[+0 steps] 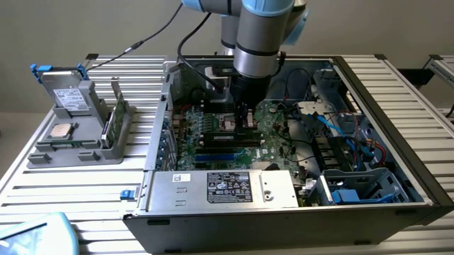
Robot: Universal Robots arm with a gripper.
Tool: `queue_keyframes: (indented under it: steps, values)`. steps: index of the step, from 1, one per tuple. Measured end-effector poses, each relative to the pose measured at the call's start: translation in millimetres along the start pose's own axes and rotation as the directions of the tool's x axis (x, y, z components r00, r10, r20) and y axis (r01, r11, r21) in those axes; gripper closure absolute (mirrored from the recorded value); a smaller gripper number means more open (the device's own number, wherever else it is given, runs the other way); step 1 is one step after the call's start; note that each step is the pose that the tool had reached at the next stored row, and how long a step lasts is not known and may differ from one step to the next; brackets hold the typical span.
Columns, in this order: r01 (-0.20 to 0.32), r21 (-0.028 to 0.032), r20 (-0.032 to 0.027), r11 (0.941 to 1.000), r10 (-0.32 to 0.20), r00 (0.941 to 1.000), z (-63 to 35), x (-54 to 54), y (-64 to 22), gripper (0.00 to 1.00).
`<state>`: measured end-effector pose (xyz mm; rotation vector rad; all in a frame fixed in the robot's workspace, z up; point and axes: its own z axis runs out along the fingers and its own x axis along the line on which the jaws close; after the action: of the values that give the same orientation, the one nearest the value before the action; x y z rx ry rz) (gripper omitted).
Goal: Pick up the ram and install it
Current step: 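Pick up the ram and move it above insertion slot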
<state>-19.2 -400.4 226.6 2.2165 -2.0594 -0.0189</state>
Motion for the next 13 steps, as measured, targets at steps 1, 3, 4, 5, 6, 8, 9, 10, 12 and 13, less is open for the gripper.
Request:
queue_keyframes:
  steps: [1,3,4,5,6,8,9,10,12,13]
  values:
    - [0.000,0.0014,-0.0007,1.0000,0.000,1.0000,0.0,-0.2,0.1,0.86]
    - [-0.001,0.0025,-0.0010,1.0000,0.001,1.0000,0.1,-0.3,0.5,0.86]
    - [-0.001,0.0027,-0.0010,1.0000,0.001,1.0000,0.1,-0.3,0.6,0.86]
    - [-0.002,0.0028,-0.0009,1.0000,0.002,1.0000,0.2,-0.5,0.8,0.86]
    - [-0.003,0.0029,-0.0010,1.0000,0.003,1.0000,0.3,-0.7,0.9,0.86]
    - [-0.007,0.0035,-0.0016,1.0000,0.007,1.0000,0.6,-1.1,1.1,0.86]
    - [-0.008,0.0040,-0.0018,1.0000,0.008,1.0000,0.7,-1.4,1.1,0.86]
    - [-0.009,0.0046,-0.0019,0.9999,0.009,1.0000,0.9,-1.7,1.2,0.86]
    - [-0.012,0.0057,-0.0019,0.9999,0.012,0.9999,1.1,-2.2,1.4,0.86]
    - [-0.013,0.0060,-0.0021,0.9999,0.013,0.9999,1.2,-2.4,1.6,0.86]
